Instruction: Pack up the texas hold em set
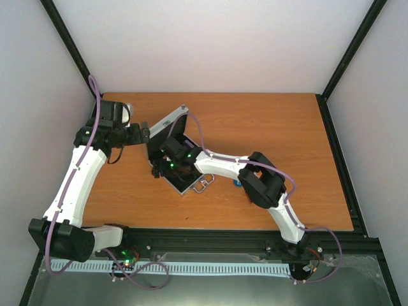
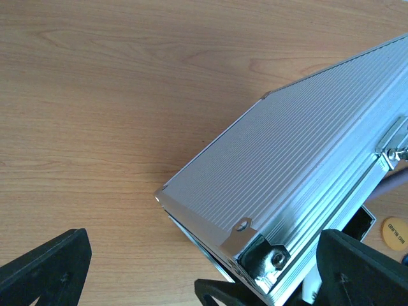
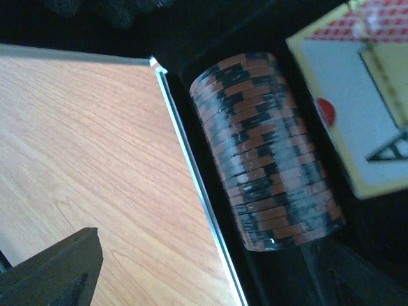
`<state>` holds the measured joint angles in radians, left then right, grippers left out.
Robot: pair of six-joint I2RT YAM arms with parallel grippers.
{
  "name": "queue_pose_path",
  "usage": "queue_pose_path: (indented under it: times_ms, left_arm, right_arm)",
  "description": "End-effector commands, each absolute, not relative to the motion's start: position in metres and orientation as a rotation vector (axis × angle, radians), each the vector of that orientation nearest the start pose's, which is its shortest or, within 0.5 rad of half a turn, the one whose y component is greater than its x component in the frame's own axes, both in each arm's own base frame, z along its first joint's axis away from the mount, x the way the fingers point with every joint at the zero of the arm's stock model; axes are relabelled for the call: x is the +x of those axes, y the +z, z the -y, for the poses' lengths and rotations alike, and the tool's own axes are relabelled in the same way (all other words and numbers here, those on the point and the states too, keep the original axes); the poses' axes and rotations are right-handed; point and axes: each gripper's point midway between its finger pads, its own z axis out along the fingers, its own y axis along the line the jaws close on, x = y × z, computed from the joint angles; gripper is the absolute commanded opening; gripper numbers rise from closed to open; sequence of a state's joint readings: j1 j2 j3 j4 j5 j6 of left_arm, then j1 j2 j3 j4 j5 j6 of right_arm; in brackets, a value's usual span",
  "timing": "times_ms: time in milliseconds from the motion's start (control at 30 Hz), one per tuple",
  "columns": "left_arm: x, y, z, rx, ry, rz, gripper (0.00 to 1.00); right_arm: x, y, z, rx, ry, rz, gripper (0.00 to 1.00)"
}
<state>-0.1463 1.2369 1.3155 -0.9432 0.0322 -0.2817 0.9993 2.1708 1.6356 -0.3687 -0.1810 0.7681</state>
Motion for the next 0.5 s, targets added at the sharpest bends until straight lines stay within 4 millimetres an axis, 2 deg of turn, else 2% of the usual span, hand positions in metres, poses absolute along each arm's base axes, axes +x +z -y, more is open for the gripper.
queue_pose_path:
  times_ms: [0, 233, 333, 467]
  left_arm:
    - [0.325, 0.268, 0.053, -0.144, -0.225, -2.412, 1.0]
    - [0.324, 0.269, 0.053, -0.143, -0.225, -2.41, 1.0]
    - [0.323, 0.27, 0.053, -0.142, -0.227, -2.407, 1.0]
    - [0.324, 0.271, 0.053, -0.141, -0.228, -2.407, 1.0]
  right_arm:
    - [0.285, 0.066, -0.511, -0.41, 0.972, -2.67, 0.91]
    - [0.292, 0.07, -0.509, -0.38, 0.973, -2.656, 0.91]
    - [0.287, 0.075, -0.5, -0.394, 0.952, -2.664, 0.91]
    - [0.279, 0.092, -0.483, -0.44, 0.91, -2.653, 0.92]
